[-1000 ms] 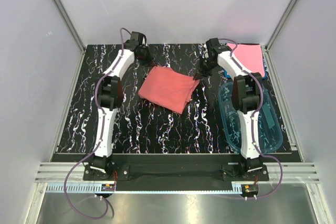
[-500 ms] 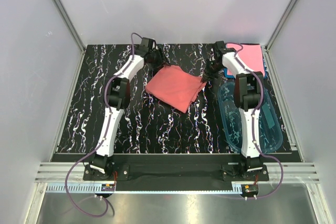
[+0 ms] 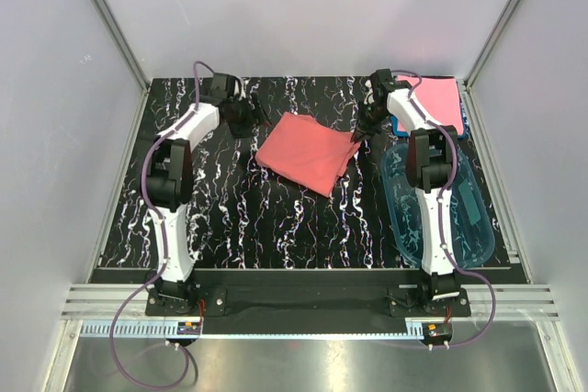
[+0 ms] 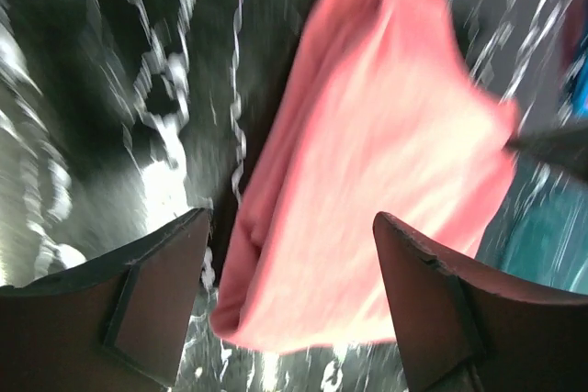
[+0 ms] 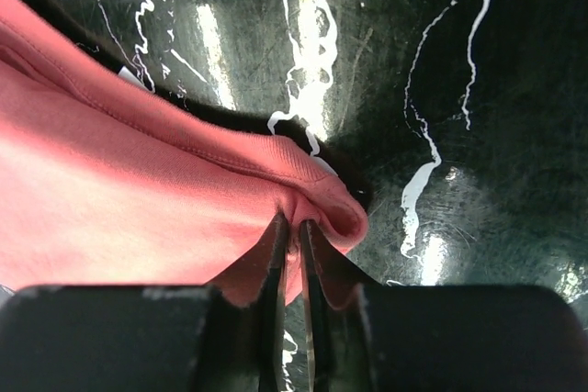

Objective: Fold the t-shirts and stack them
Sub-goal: Fold the tshirt

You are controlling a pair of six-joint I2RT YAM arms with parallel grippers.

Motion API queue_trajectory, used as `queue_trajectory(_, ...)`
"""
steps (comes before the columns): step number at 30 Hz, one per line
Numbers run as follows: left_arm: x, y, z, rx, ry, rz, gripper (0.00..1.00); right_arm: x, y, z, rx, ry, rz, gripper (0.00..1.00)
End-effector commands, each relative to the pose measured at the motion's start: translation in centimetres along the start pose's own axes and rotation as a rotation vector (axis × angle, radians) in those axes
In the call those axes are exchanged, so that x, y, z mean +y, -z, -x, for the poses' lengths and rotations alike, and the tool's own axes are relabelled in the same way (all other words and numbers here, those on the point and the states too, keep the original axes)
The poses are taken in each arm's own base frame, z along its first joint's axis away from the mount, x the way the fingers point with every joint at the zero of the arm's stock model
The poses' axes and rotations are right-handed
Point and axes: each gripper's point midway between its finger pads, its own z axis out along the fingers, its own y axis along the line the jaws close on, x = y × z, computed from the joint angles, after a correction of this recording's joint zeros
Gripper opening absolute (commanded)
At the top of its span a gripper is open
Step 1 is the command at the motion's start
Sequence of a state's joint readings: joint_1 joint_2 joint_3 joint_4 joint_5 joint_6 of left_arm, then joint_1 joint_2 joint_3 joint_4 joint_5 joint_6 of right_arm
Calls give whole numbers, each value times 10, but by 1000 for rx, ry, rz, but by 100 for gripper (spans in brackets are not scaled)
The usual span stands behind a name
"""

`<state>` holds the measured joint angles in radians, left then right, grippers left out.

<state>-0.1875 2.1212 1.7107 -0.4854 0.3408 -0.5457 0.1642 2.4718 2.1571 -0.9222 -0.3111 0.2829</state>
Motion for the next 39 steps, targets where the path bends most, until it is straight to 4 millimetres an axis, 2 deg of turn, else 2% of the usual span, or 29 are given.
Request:
queue_trajectory(1,-21,-13,-43,84,-66,-125,77,-4,-8,-1,18,59,-2,17)
queue_trajectory(5,-24,-21,-79,143,-83,-158,74,-4,-9,-10,41,87,-4,17)
queue_trajectory(6,-33,-16,-77,121,-94,-202,73,-3,-11,-13,46,95,-1,17)
queue_trajectory(7,-34,-14,-82,125,-80,-209,71,-2,-10,-15,52,98,1,17)
queue_trajectory(8,-26,-13,-96,150,-64,-195,70,-2,-9,-19,58,100,-2,17)
queue_trajectory(9,-24,3,-119,150,-55,-204,63,3,-9,-29,75,117,8,17)
queue_trajectory(10,-24,3,-119,150,-55,-204,62,3,-9,-29,75,117,8,17)
queue_trajectory(12,-34,22,-129,135,-63,-229,60,10,-7,-41,101,131,20,17)
queue_trajectory(13,-24,25,-149,169,-44,-211,59,13,-5,-46,109,135,26,17)
queue_trajectory(14,-27,33,-156,168,-37,-218,59,17,-4,-52,117,136,41,17)
queue_trajectory(15,-38,47,-160,153,-53,-244,59,22,-1,-67,139,141,44,18)
queue_trajectory(16,-35,53,-167,149,-49,-232,59,25,1,-73,143,144,52,18)
queue_trajectory(17,-27,56,-184,177,-22,-218,59,29,4,-81,155,148,68,19)
queue_trajectory(18,-26,60,-194,187,-16,-222,59,30,10,-95,168,147,66,19)
queue_trajectory(19,-31,71,-196,170,-19,-240,59,29,13,-98,167,141,64,21)
queue_trajectory(20,-21,72,-210,198,5,-215,59,29,15,-101,163,138,67,23)
queue_trajectory(21,-20,76,-214,200,6,-212,60,29,22,-102,153,143,57,26)
queue_trajectory(22,-20,82,-212,173,0,-203,61,24,26,-103,154,144,30,35)
queue_trajectory(23,-13,86,-218,182,13,-169,63,17,29,-99,140,167,-17,40)
queue_trajectory(24,-4,87,-218,167,17,-124,67,17,37,-89,109,185,-43,45)
queue_trajectory(25,5,95,-222,178,26,-70,68,11,44,-87,110,199,-84,50)
queue_trajectory(26,8,99,-219,167,26,-36,70,10,53,-73,66,217,-127,58)
queue_trajectory(28,20,104,-216,154,34,50,75,10,63,-64,39,221,-156,66)
queue_trajectory(29,26,108,-223,182,43,83,75,13,67,-63,36,218,-161,71)
queue_trajectory(30,25,109,-222,182,45,81,75,19,75,-56,10,221,-155,71)
queue_trajectory(34,25,116,-226,175,47,59,73,55,87,-60,-5,255,-111,71)
queue_trajectory(36,24,123,-223,152,46,41,70,87,90,-75,9,290,-36,69)
queue_trajectory(37,23,124,-228,162,45,9,69,100,89,-79,7,293,-1,68)
queue_trajectory(39,15,130,-231,161,31,-56,69,133,87,-107,58,312,119,65)
